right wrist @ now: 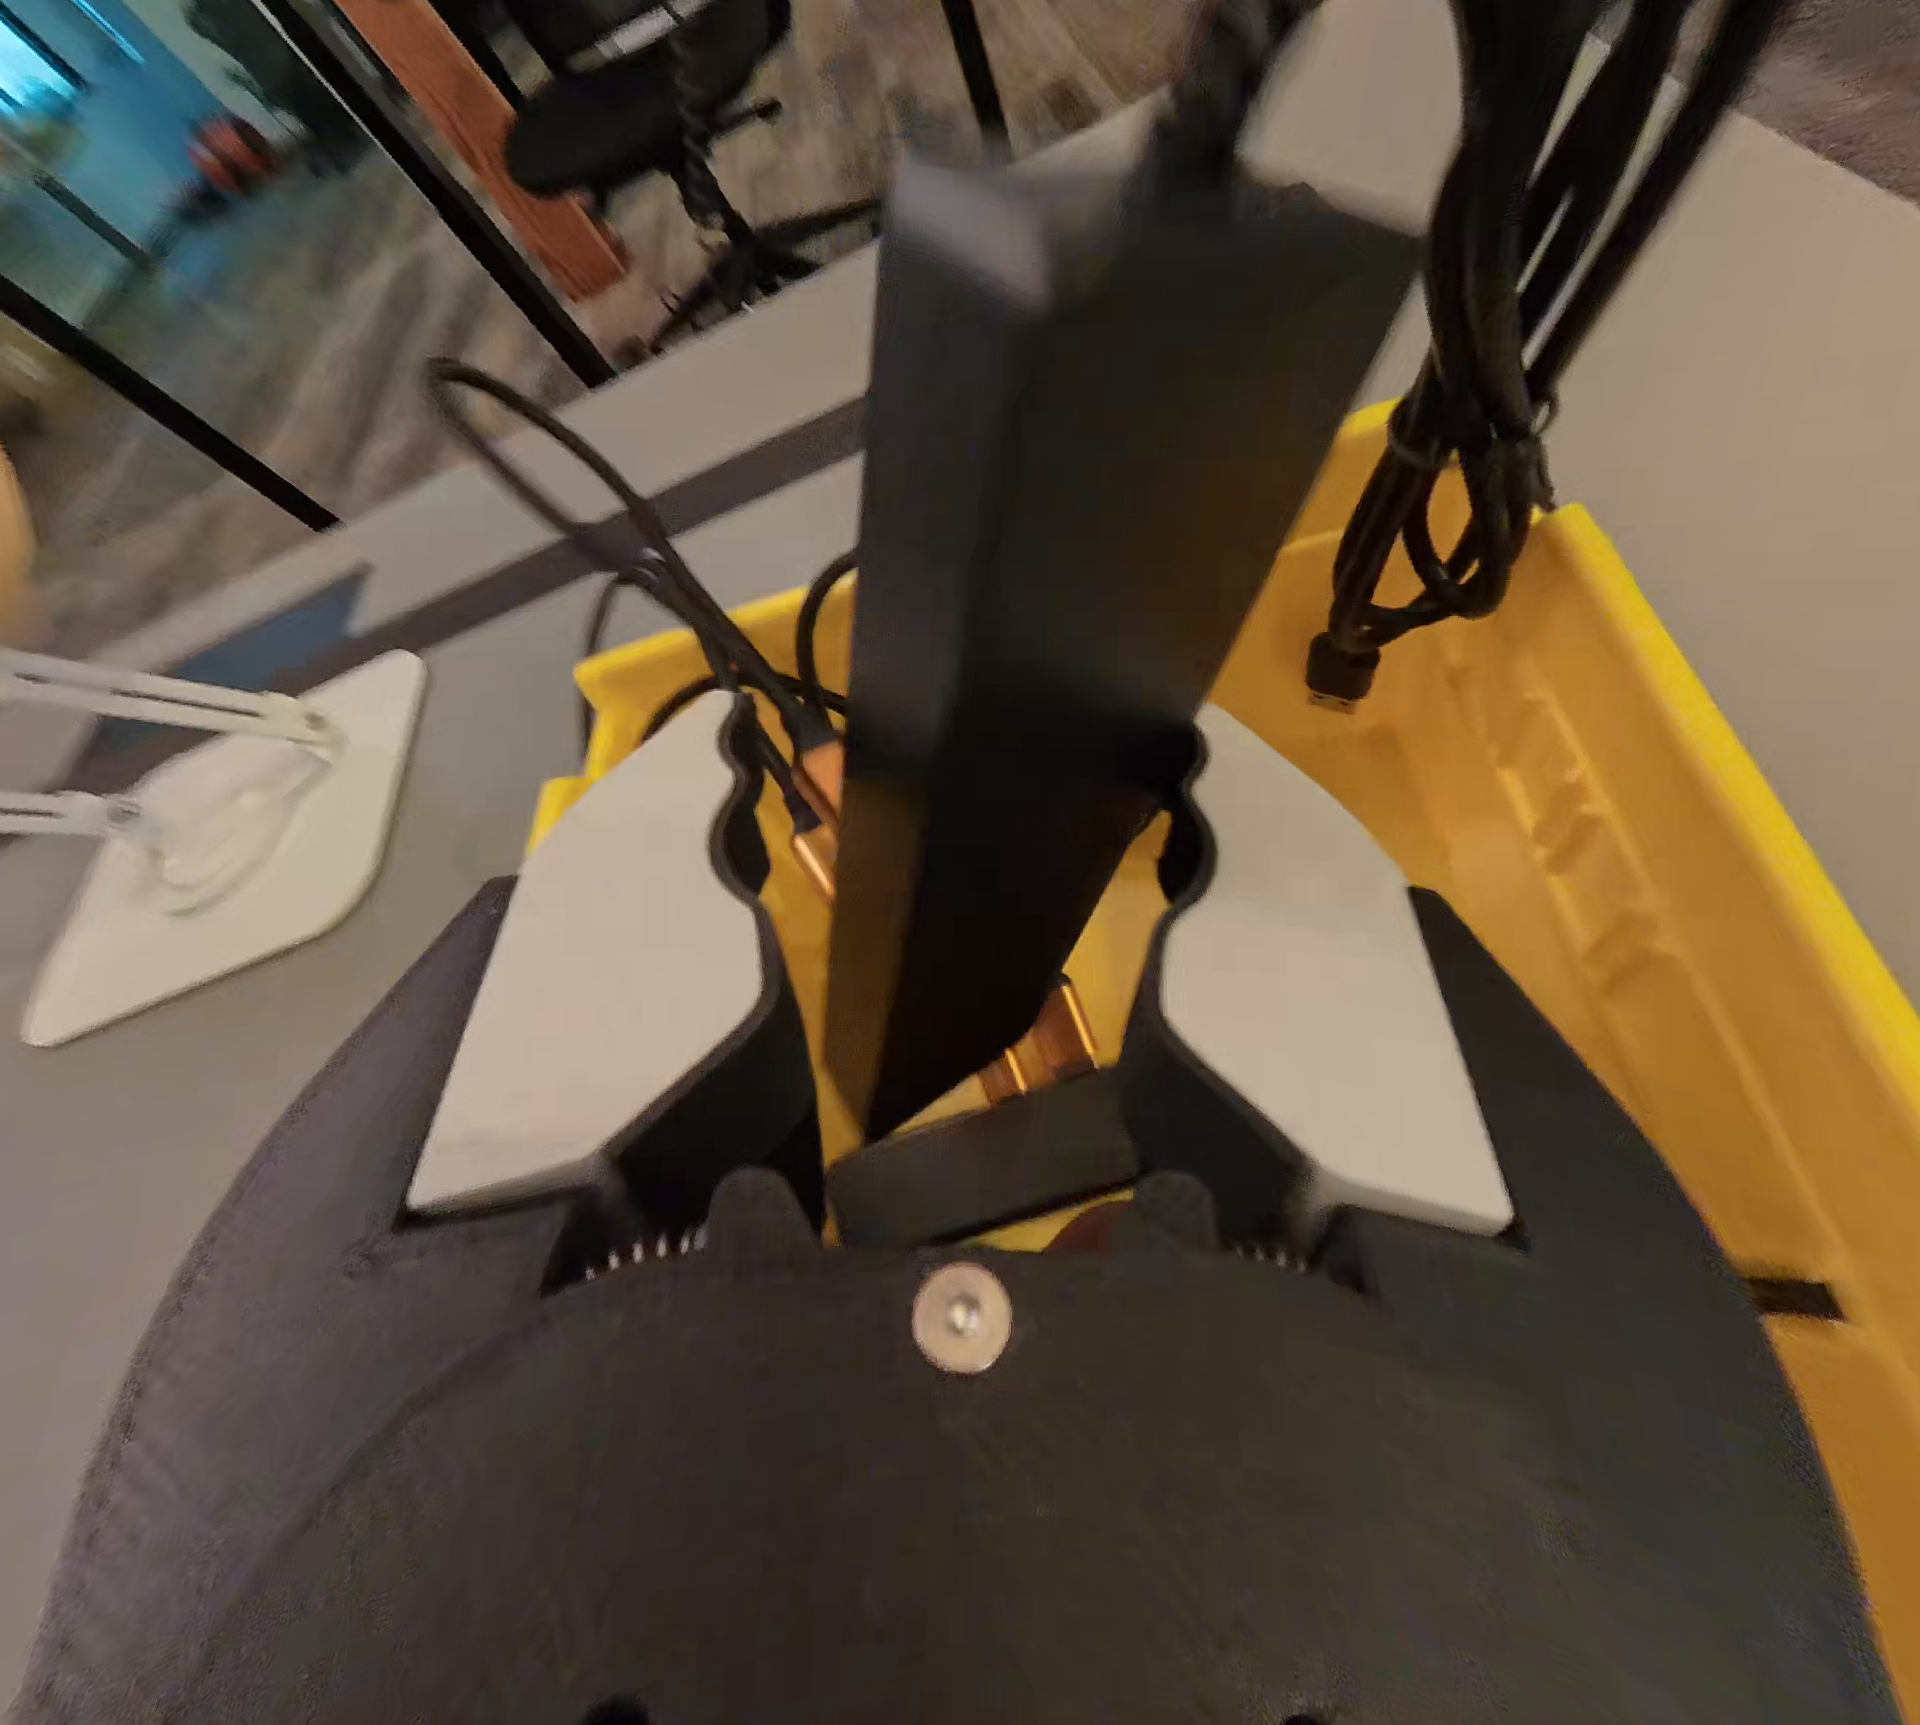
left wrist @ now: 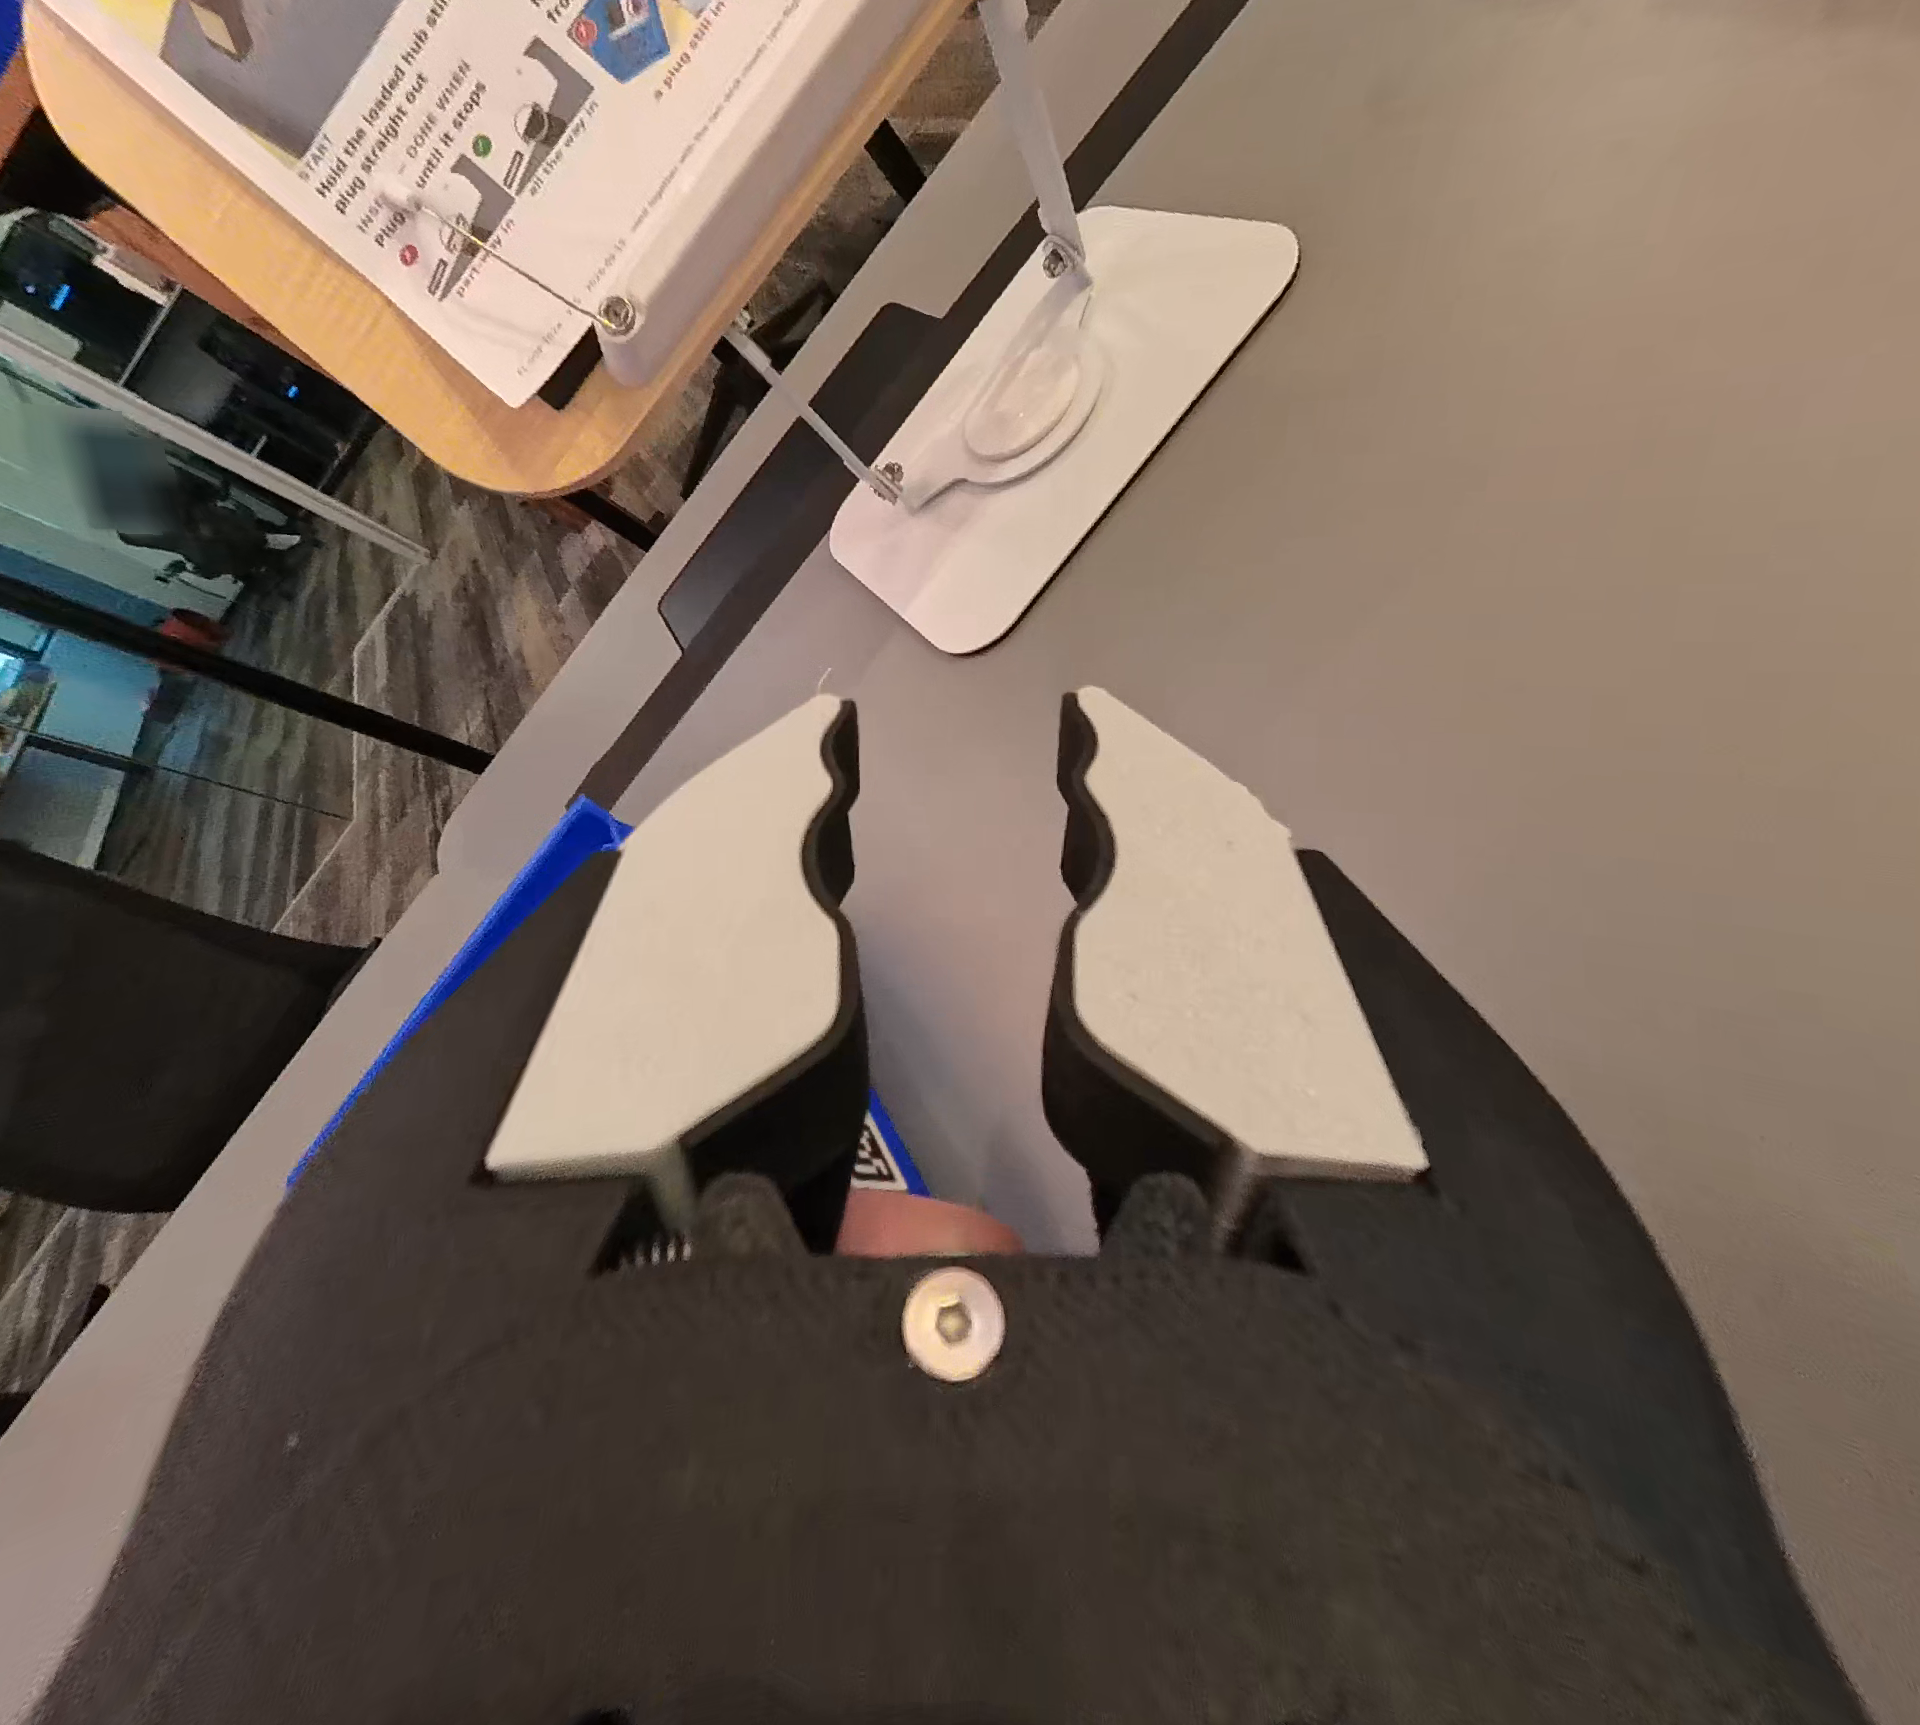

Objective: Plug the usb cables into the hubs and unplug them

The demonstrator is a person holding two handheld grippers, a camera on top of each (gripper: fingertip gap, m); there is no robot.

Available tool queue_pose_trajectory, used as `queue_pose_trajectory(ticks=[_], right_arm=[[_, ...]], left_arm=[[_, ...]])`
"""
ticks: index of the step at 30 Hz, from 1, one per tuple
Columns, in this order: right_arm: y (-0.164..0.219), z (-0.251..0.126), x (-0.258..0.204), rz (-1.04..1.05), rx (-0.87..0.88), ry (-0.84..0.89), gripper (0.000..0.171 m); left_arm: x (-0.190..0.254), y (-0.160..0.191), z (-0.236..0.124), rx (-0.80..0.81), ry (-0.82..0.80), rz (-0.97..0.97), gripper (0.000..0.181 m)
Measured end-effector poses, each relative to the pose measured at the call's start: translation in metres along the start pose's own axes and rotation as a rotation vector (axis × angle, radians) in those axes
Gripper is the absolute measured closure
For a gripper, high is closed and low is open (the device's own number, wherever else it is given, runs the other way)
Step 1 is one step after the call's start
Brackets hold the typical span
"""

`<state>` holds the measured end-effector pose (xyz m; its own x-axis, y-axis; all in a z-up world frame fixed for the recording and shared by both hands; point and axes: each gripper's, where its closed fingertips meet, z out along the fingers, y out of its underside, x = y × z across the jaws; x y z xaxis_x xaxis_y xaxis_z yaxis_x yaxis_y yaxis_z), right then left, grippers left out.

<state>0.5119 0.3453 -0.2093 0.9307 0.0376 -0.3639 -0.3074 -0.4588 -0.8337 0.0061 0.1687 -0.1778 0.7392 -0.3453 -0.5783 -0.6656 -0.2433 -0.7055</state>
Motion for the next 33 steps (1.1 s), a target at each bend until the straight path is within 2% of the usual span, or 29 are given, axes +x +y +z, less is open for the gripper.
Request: queue_pose_trajectory(ticks=[2, 7, 8, 10, 15, 20, 23, 28, 33], right_arm=[[0.007, 0.003, 0.004, -0.065, -0.047, 0.053, 0.081], [0.006, -0.004, 0.006, -0.138, -0.060, 0.083, 0.078], [0.005, -0.007, 0.007, -0.147, -0.056, 0.083, 0.079], [0.000, -0.016, 0.010, -0.244, -0.039, 0.117, 0.094], [-0.019, -0.028, 0.017, -0.436, 0.004, 0.186, 0.099], [-0.026, -0.018, 0.017, -0.646, -0.052, 0.175, 0.096], [-0.031, -0.017, 0.021, -0.793, -0.070, 0.241, 0.100], [-0.026, -0.022, 0.044, -0.647, -0.200, 0.245, 0.107], [-0.013, -0.031, 0.061, -0.665, -0.382, 0.265, 0.098]], left_arm=[[-0.002, 0.003, 0.001, -0.007, 0.000, -0.019, 0.145], [-0.005, 0.007, 0.002, -0.013, -0.006, -0.032, 0.143], [-0.005, 0.008, 0.002, -0.016, -0.003, -0.029, 0.143], [-0.005, 0.008, 0.001, -0.013, 0.000, -0.032, 0.143], [-0.005, 0.009, 0.002, -0.008, 0.015, -0.053, 0.142], [0.001, 0.009, 0.005, -0.010, 0.036, -0.044, 0.142], [0.003, 0.010, 0.005, -0.014, 0.039, -0.038, 0.141], [0.005, 0.014, 0.008, -0.027, 0.047, -0.034, 0.141], [0.006, 0.015, 0.009, -0.029, 0.060, -0.044, 0.141]])
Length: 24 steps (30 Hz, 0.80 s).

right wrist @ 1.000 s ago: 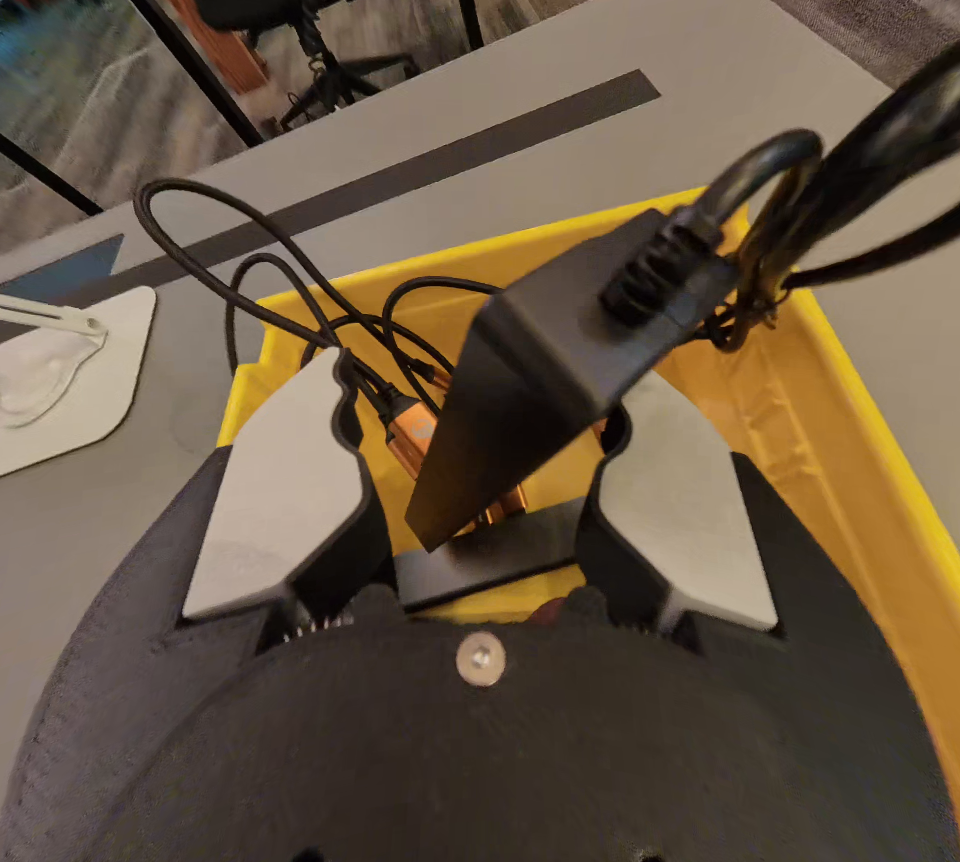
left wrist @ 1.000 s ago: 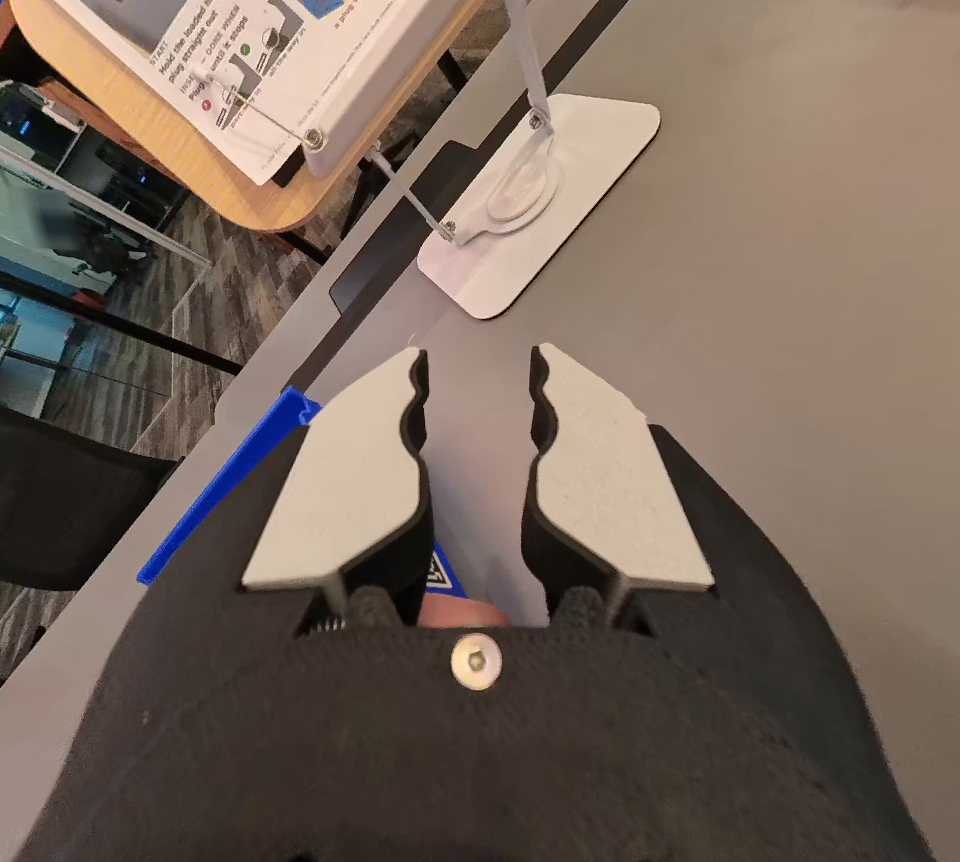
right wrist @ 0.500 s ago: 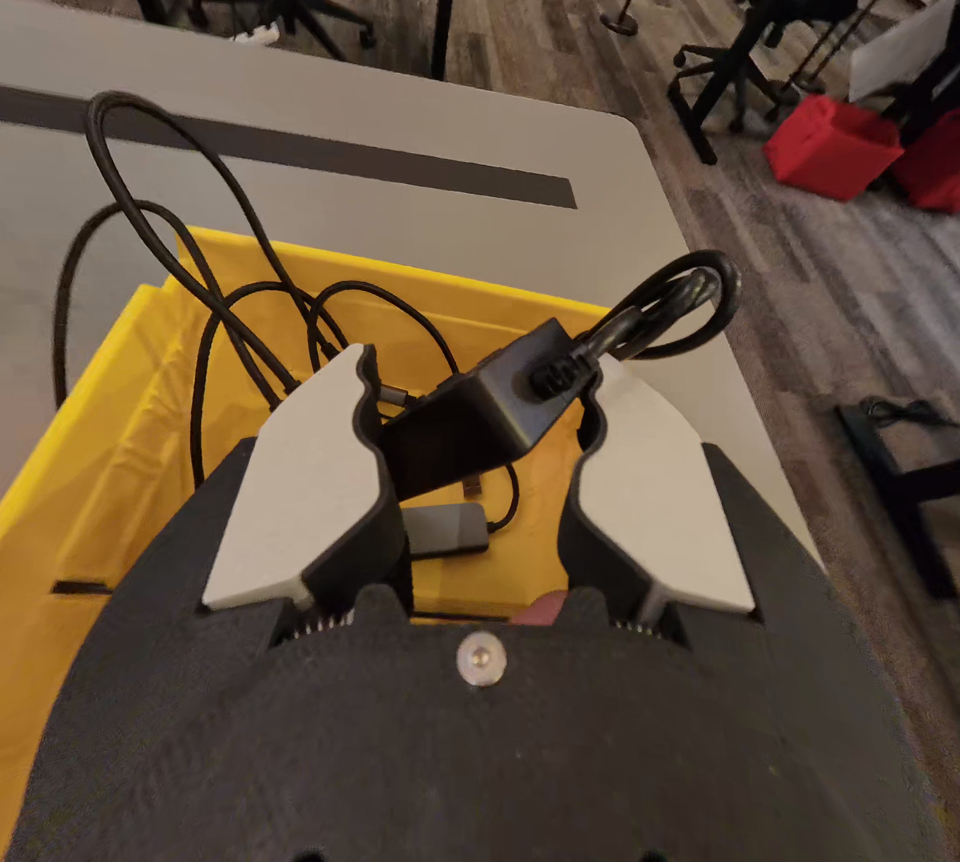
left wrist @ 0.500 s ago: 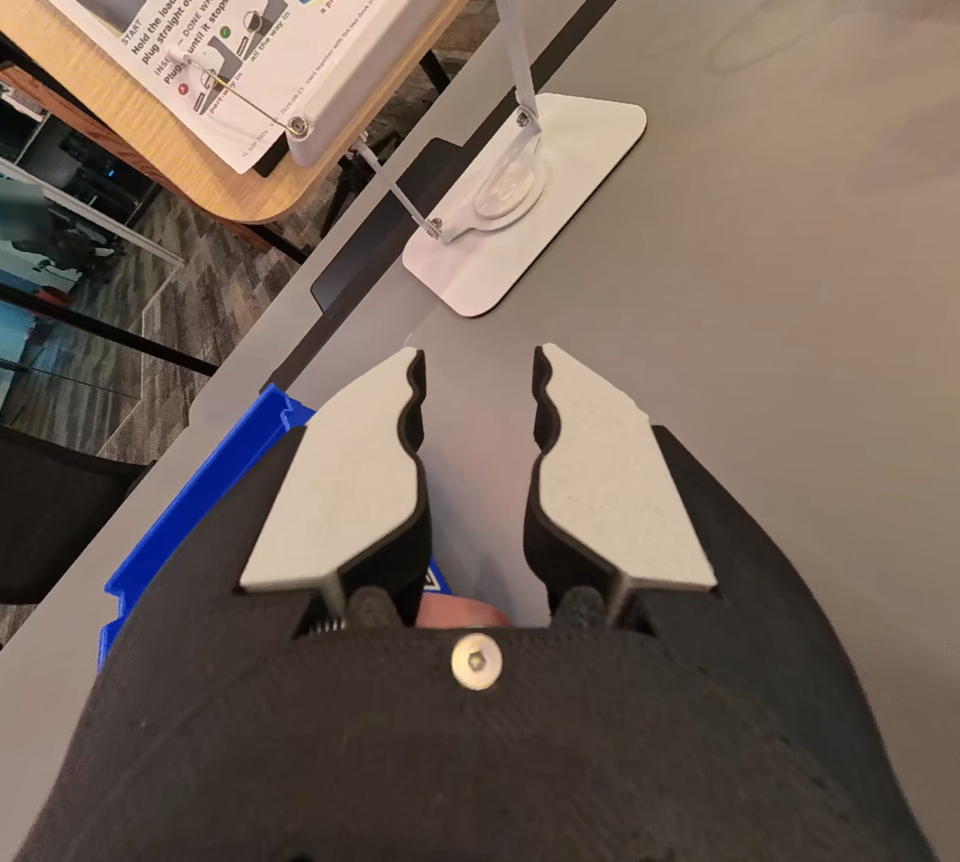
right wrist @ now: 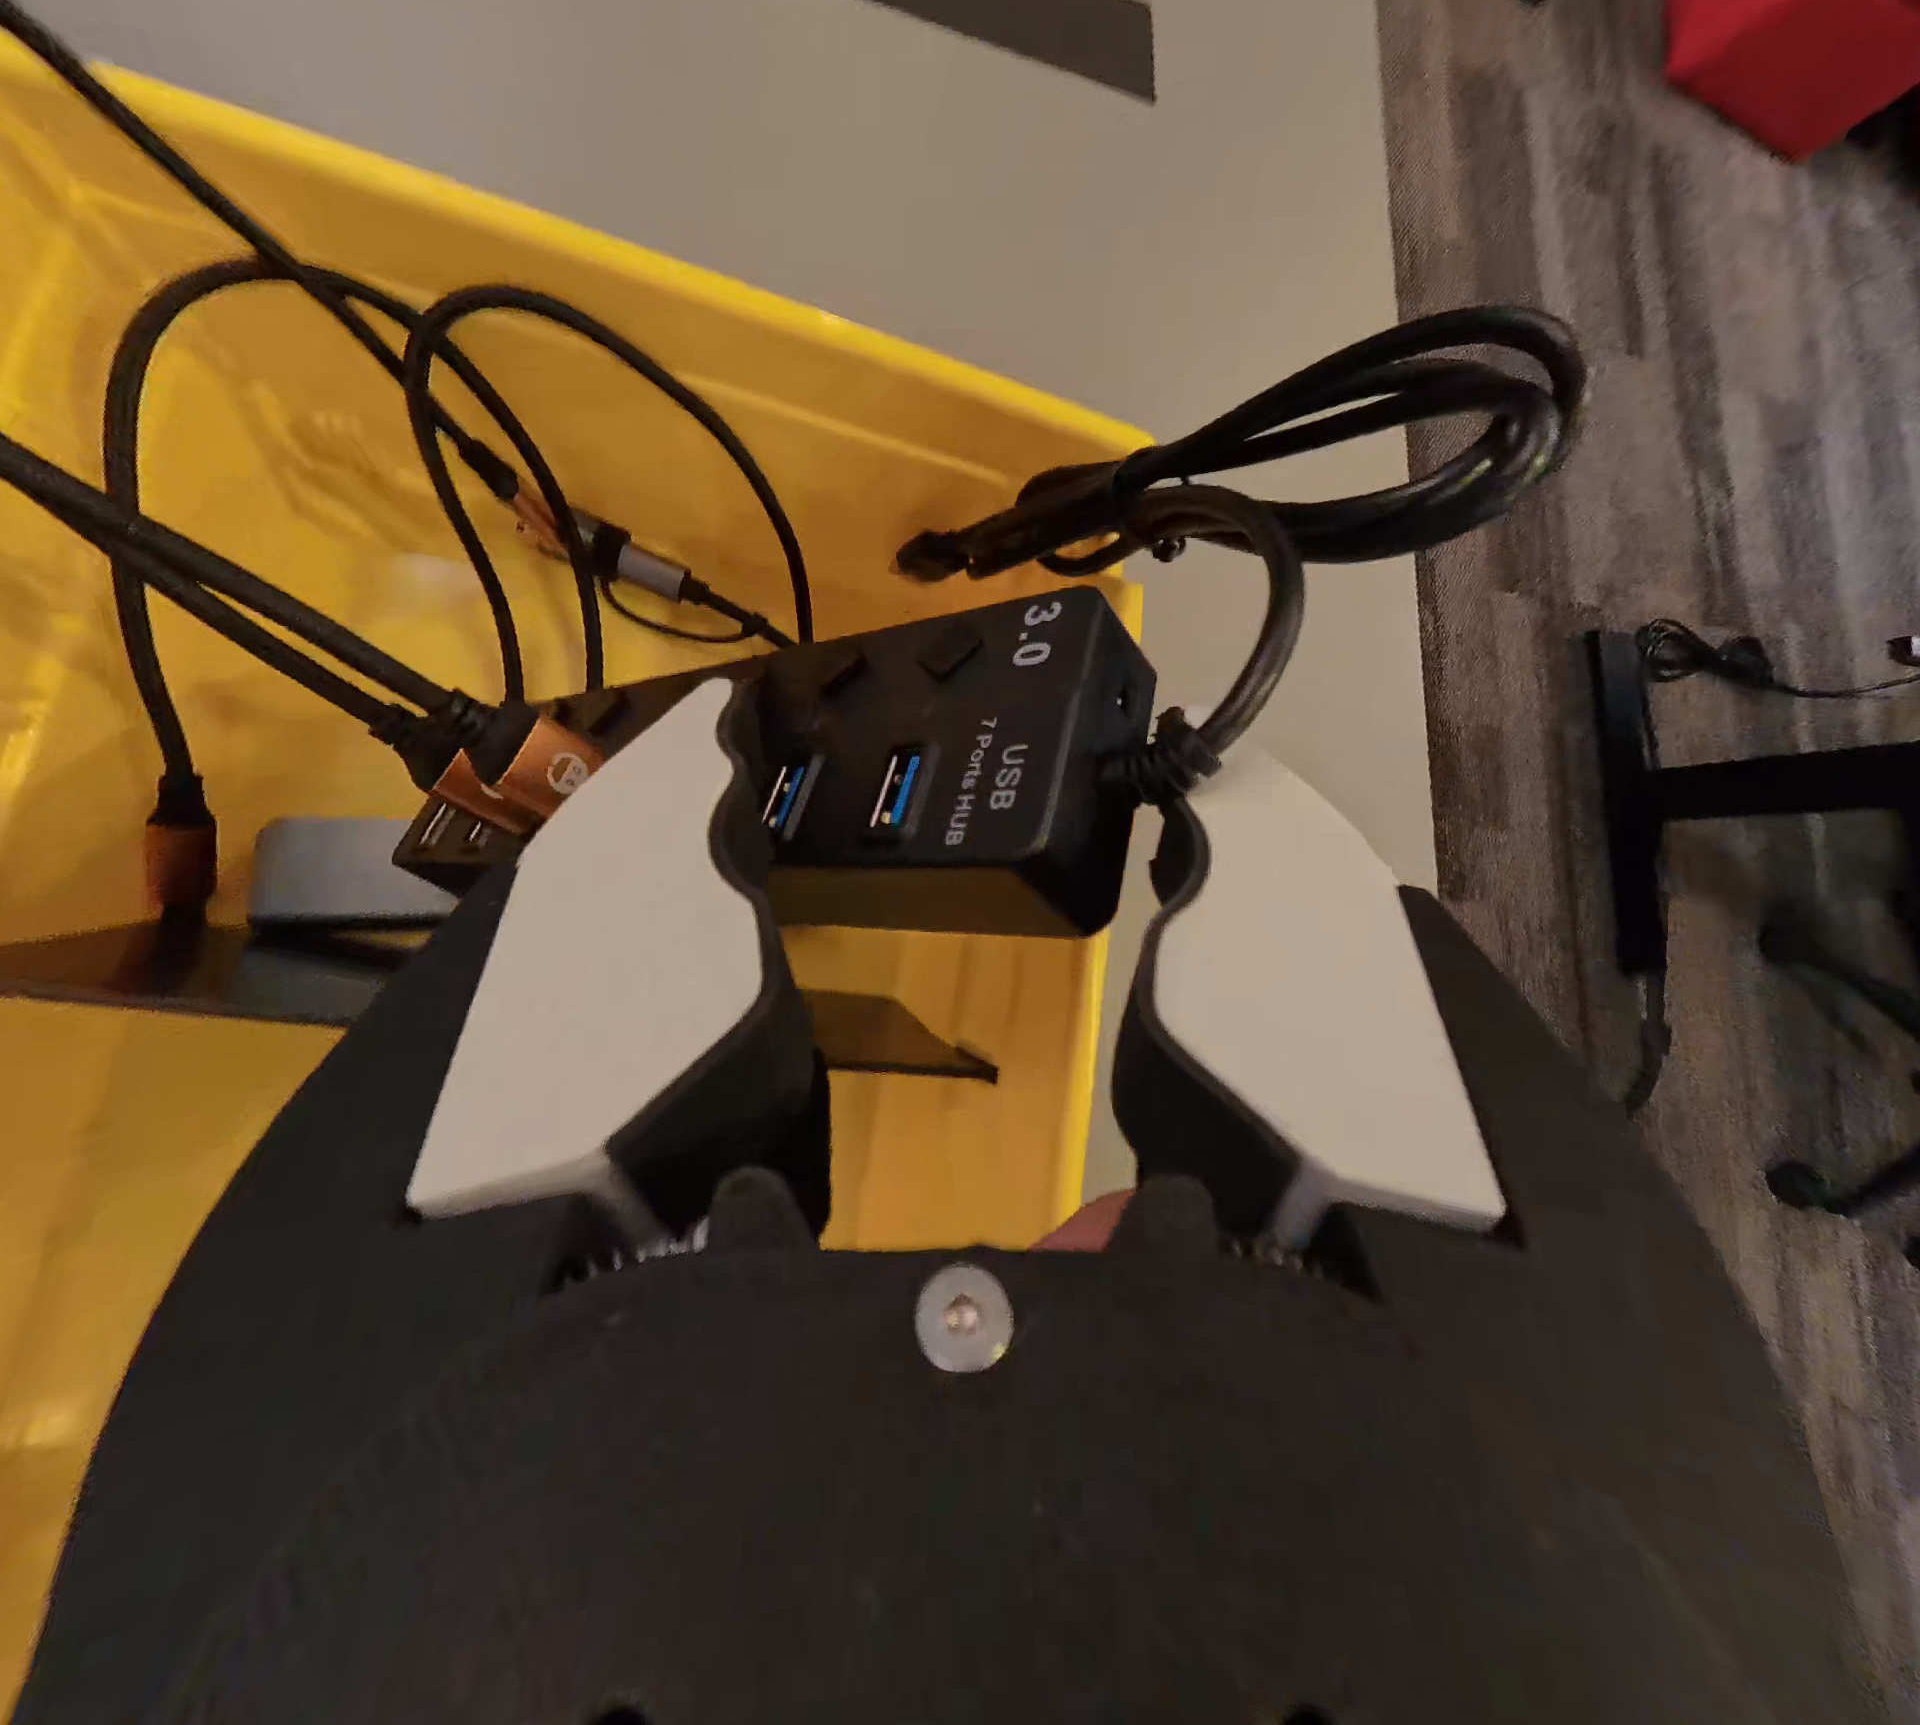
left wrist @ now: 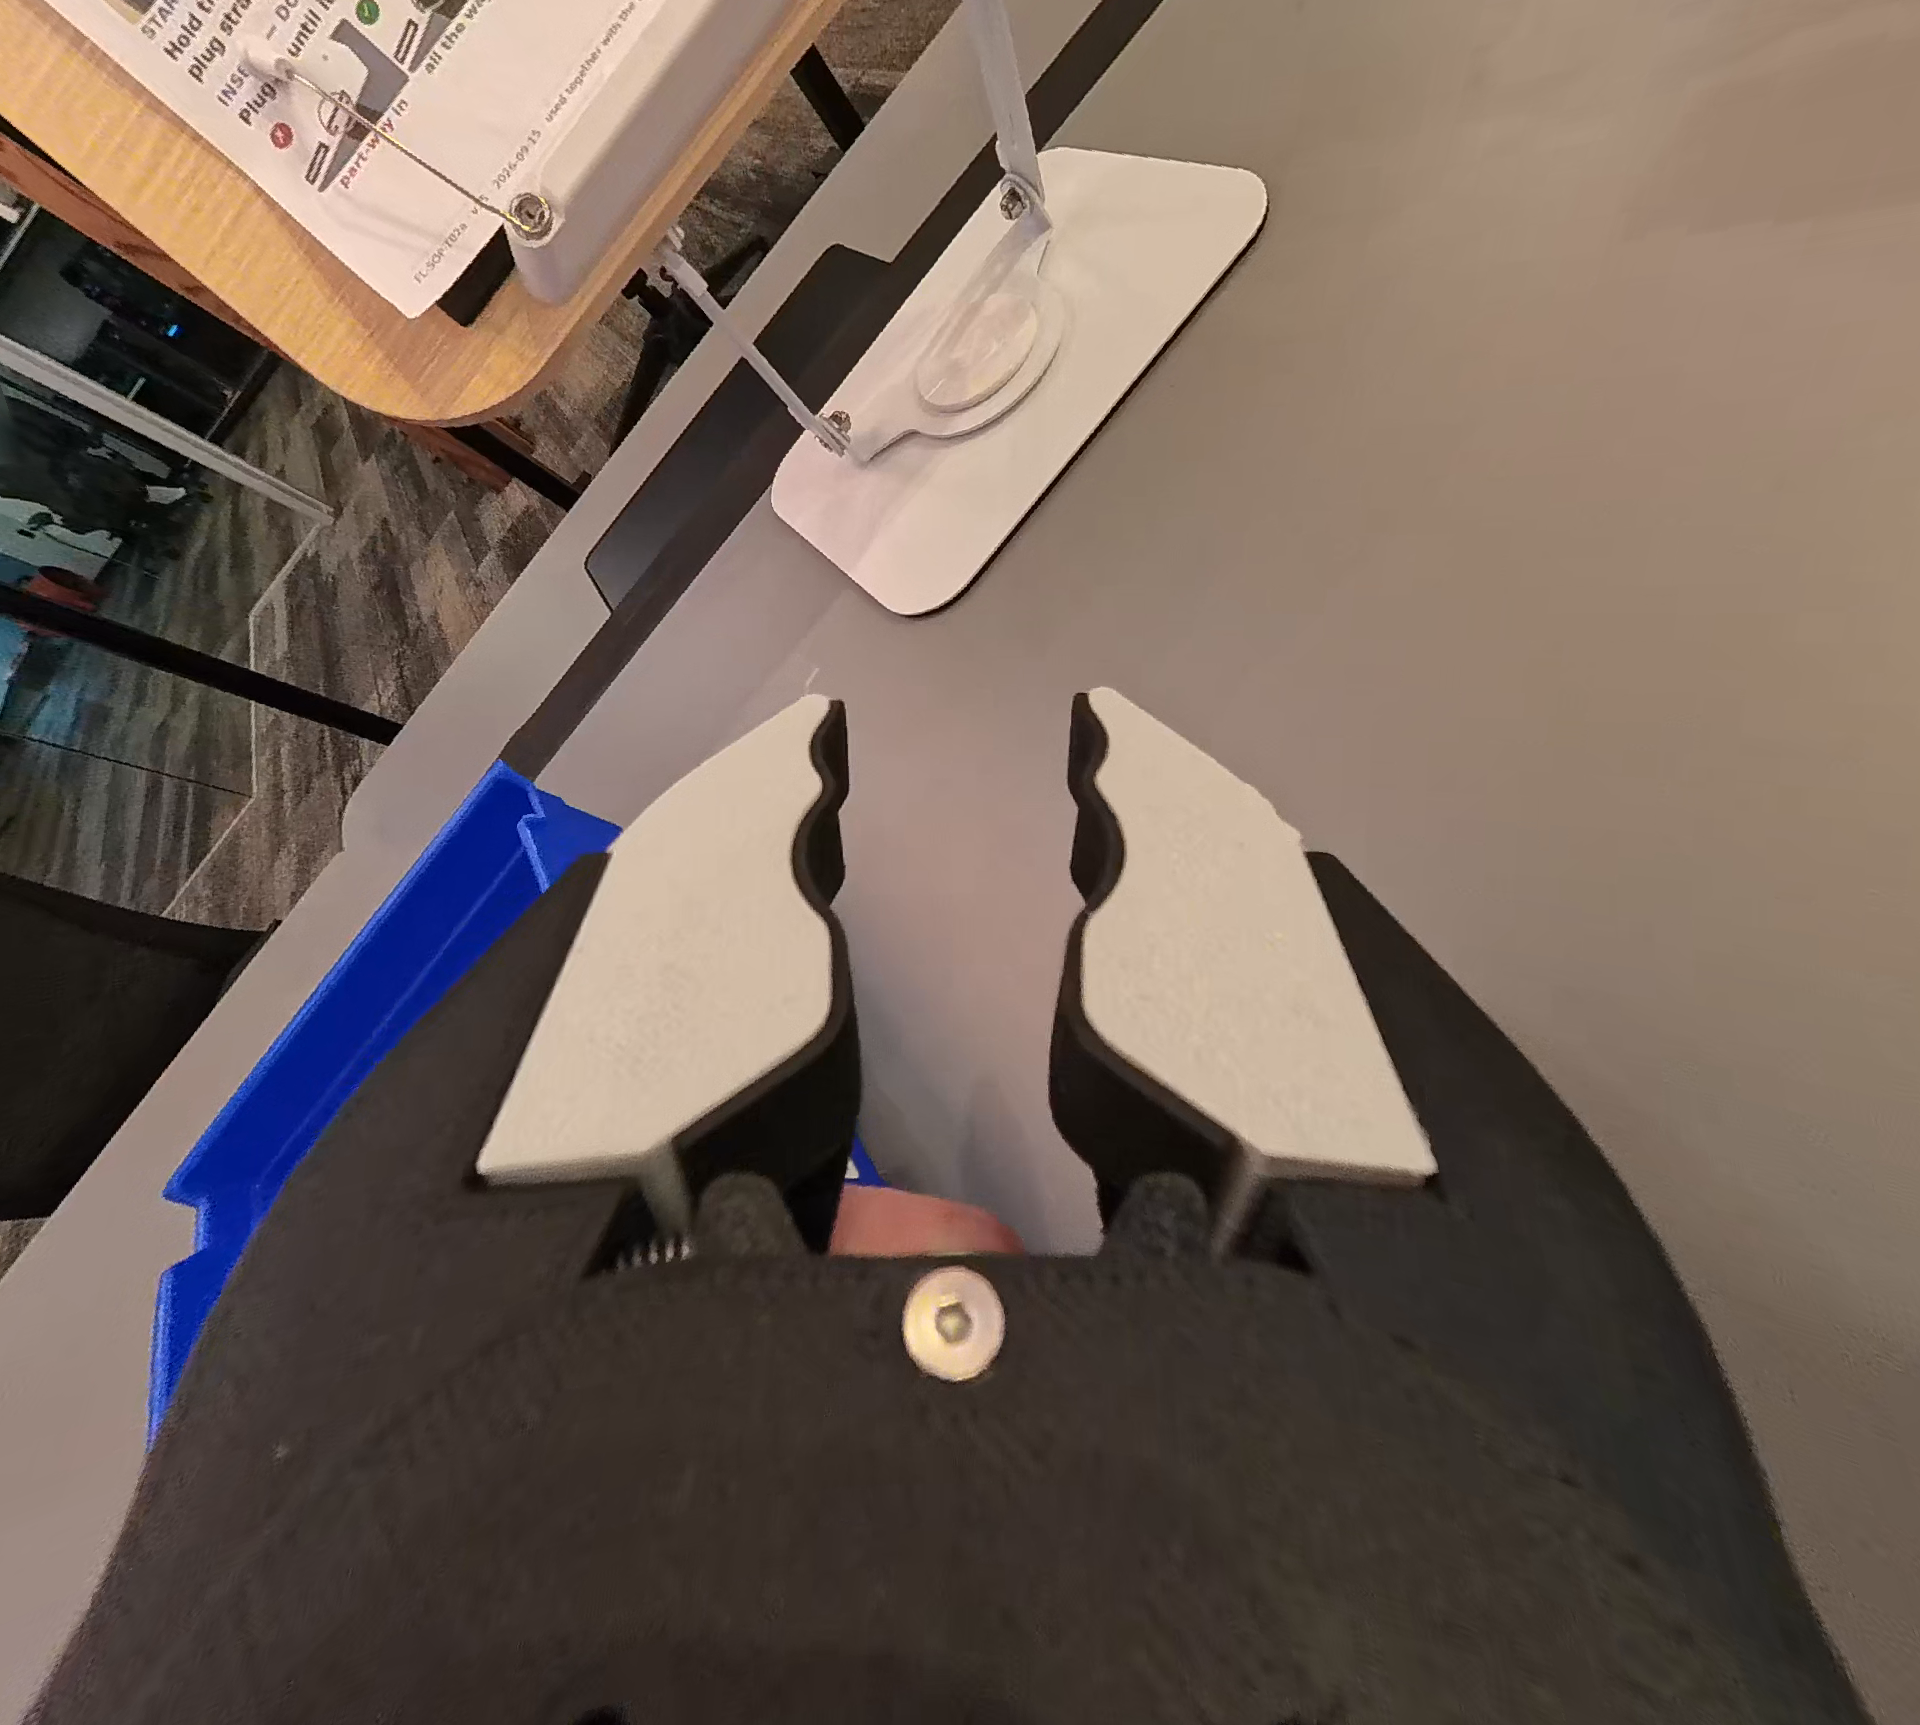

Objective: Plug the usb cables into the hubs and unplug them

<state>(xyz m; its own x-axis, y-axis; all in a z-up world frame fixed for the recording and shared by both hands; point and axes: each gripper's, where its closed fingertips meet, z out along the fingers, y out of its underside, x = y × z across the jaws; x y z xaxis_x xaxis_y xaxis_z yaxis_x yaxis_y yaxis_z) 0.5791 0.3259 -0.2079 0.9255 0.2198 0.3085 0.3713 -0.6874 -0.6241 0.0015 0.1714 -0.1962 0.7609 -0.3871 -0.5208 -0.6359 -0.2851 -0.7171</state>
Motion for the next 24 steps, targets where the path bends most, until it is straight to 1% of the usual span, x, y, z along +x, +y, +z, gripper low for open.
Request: queue_pose_trajectory(ticks=[2, 5, 8, 10, 11, 14, 15, 17, 18, 19, 21, 22, 24], right_arm=[[-0.003, -0.005, 0.002, -0.024, 0.017, -0.018, 0.102], [-0.018, -0.015, 0.000, 0.141, 0.150, -0.137, 0.128], [-0.025, -0.023, -0.005, 0.245, 0.225, -0.225, 0.139], [-0.036, -0.033, -0.012, 0.371, 0.301, -0.350, 0.147], [-0.034, -0.033, -0.008, 0.400, 0.303, -0.341, 0.147], [-0.024, -0.025, 0.004, 0.383, 0.260, -0.269, 0.144], [-0.021, -0.022, 0.008, 0.355, 0.233, -0.226, 0.142], [-0.009, -0.016, 0.022, 0.255, 0.151, -0.074, 0.136], [0.000, -0.011, 0.026, 0.192, 0.080, -0.018, 0.127], [0.004, -0.006, 0.025, 0.126, 0.037, 0.008, 0.122], [-0.003, -0.005, 0.022, 0.039, 0.060, 0.032, 0.120], [-0.003, -0.005, 0.023, 0.001, 0.040, 0.059, 0.119], [-0.006, -0.003, 0.023, -0.002, 0.036, 0.074, 0.116]], left_arm=[[0.001, 0.001, 0.000, -0.005, 0.005, 0.005, 0.141], [0.001, 0.001, -0.001, -0.006, 0.003, 0.011, 0.140], [-0.001, 0.002, 0.000, -0.005, 0.007, -0.009, 0.140], [0.000, 0.003, 0.001, -0.007, 0.014, -0.019, 0.140], [0.000, 0.004, 0.002, -0.010, 0.015, -0.019, 0.140], [0.002, 0.005, 0.002, -0.015, 0.019, -0.014, 0.140], [0.002, 0.005, 0.002, -0.014, 0.020, -0.012, 0.140], [0.003, 0.005, 0.003, -0.017, 0.022, -0.012, 0.140], [0.003, 0.005, 0.003, -0.017, 0.022, -0.011, 0.140], [0.004, 0.005, 0.003, -0.018, 0.024, -0.008, 0.140], [0.005, 0.006, 0.003, -0.021, 0.027, -0.005, 0.139], [0.005, 0.006, 0.003, -0.023, 0.026, -0.002, 0.139], [0.005, 0.006, 0.003, -0.025, 0.028, 0.001, 0.139]])
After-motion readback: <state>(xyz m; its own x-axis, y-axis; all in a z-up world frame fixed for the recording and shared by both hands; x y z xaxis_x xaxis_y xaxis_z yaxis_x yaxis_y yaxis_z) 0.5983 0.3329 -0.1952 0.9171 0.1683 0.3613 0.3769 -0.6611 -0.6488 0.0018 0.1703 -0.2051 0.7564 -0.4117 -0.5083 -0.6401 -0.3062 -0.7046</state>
